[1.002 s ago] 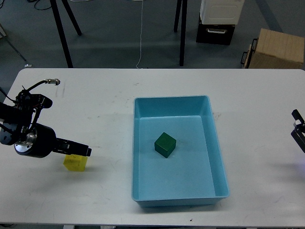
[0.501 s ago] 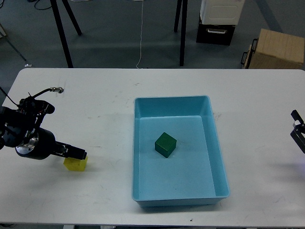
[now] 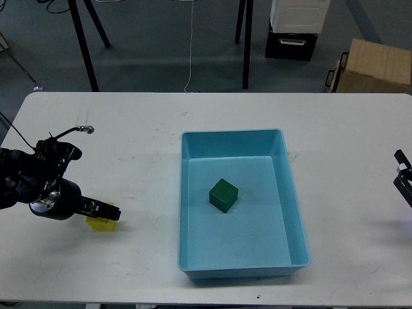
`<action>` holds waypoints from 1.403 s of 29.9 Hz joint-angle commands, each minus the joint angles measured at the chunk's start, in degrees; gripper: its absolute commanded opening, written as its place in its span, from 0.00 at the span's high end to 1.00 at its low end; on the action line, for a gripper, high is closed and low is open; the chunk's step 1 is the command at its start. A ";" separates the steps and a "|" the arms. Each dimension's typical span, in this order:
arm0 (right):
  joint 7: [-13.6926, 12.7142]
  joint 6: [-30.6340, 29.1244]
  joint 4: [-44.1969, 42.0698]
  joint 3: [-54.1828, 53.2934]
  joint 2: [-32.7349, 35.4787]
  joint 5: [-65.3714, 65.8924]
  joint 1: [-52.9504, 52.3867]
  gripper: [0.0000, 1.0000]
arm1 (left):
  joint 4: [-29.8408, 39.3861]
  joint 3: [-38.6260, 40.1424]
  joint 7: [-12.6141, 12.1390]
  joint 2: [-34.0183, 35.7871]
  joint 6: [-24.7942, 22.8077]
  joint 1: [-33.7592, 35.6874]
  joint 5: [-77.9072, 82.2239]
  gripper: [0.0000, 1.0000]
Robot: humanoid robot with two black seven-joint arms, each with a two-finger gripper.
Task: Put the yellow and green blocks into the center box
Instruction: 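Close the left gripper on the yellow cube, then lift the yellow cube and carry it over the blue box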
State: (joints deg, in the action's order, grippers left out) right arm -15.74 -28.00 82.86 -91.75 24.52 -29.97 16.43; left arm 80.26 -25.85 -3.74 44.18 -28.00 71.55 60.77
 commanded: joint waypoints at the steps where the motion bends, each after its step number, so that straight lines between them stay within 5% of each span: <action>1: 0.00 0.00 0.02 0.00 0.00 0.00 0.01 0.03 | 0.68 0.19 -0.65 0.29 0.00 0.25 0.49 0.95; 8: 0.00 0.00 0.02 0.00 0.00 0.00 0.09 0.03 | 1.04 2.91 -1.27 1.34 0.00 1.30 1.46 1.00; 15: 0.00 0.00 0.02 0.09 0.00 0.09 0.09 0.03 | 2.97 6.87 -1.27 0.39 0.00 14.12 -9.61 1.00; 24: 0.00 0.00 0.02 0.00 0.00 0.88 0.01 0.03 | 0.87 1.43 -1.18 -15.33 0.00 24.24 -14.10 1.00; 31: 0.00 0.00 0.02 -0.27 0.09 0.88 0.09 0.03 | -6.87 -2.88 -1.18 -31.51 0.00 24.86 -14.63 1.00; 42: 0.00 0.00 0.11 -0.79 0.18 0.88 0.88 0.03 | -12.14 -3.24 -1.18 -38.03 0.00 22.59 -14.98 0.95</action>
State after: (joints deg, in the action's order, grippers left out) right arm -15.73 -28.00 82.93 -92.62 24.77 -29.09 17.29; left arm 69.52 -28.93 -4.92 6.60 -27.99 95.65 45.78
